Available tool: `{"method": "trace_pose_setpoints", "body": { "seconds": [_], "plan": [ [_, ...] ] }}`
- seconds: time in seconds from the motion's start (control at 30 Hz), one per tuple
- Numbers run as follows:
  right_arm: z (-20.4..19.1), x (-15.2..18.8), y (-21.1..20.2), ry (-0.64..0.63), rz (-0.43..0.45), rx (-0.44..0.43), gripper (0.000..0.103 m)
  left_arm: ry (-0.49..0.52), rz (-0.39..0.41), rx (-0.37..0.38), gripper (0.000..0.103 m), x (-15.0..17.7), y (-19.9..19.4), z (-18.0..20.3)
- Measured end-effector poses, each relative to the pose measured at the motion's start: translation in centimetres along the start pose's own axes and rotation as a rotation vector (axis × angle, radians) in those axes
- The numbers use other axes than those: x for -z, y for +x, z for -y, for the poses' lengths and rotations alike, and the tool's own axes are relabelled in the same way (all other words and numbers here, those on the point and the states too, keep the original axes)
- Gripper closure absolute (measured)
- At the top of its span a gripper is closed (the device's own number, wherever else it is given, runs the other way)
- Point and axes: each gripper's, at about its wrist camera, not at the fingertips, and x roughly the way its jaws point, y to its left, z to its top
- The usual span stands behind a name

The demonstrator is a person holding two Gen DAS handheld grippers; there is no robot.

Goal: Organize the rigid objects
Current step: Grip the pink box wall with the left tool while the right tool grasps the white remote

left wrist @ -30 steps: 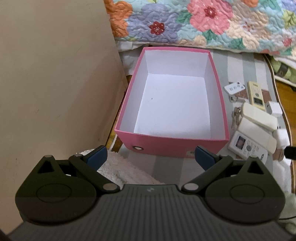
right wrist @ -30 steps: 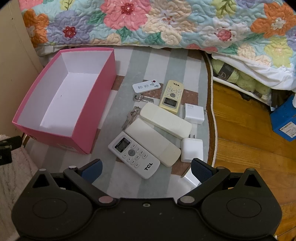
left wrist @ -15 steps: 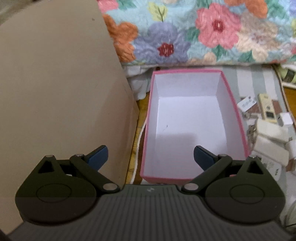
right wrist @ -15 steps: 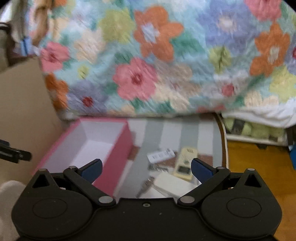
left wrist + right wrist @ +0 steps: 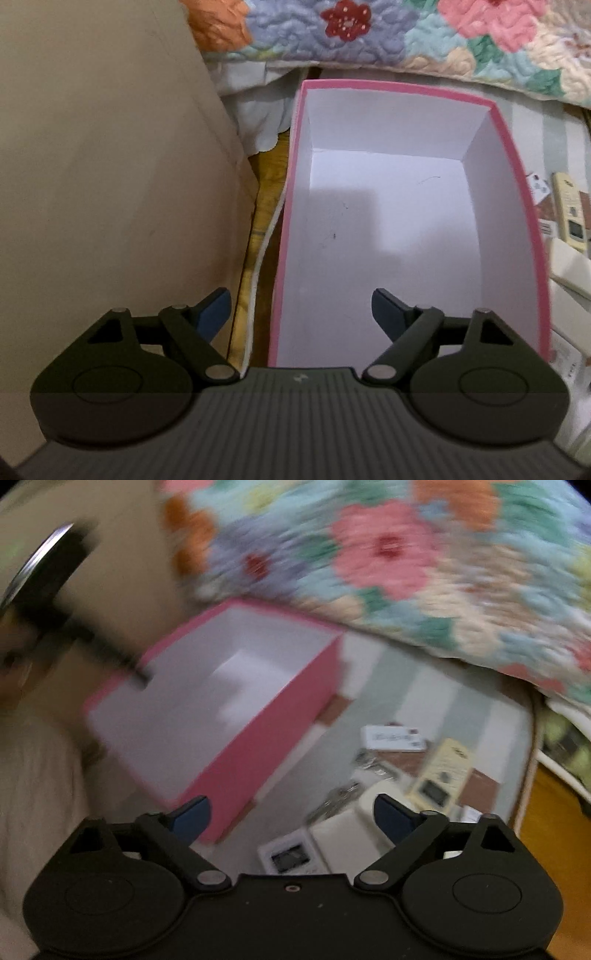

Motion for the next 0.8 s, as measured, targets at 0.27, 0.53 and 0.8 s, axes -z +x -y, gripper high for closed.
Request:
{"method": "trace_pose_setpoints", "body": {
  "seconds": [0.27, 0.53, 0.8],
  "plan": [
    [-1.3, 3.8, 5.4, -0.091, -0.198, -0.038, 0.031, -0.055, -0.088, 0.051, 0.034, -0.8, 4.6, -0.9],
    [0.0, 3.7, 7.6, -0.162, -0.284, -0.043, 0.045, -0.077, -0.110, 0.073, 0.045, -0.1, 5.8, -0.6],
    [-0.5, 3.0, 8.9, -0.295, -0.334, -0.062, 0.042, -0.037, -0.089, 0.004, 0.083, 0.4, 6.3, -0.5]
  ]
}}
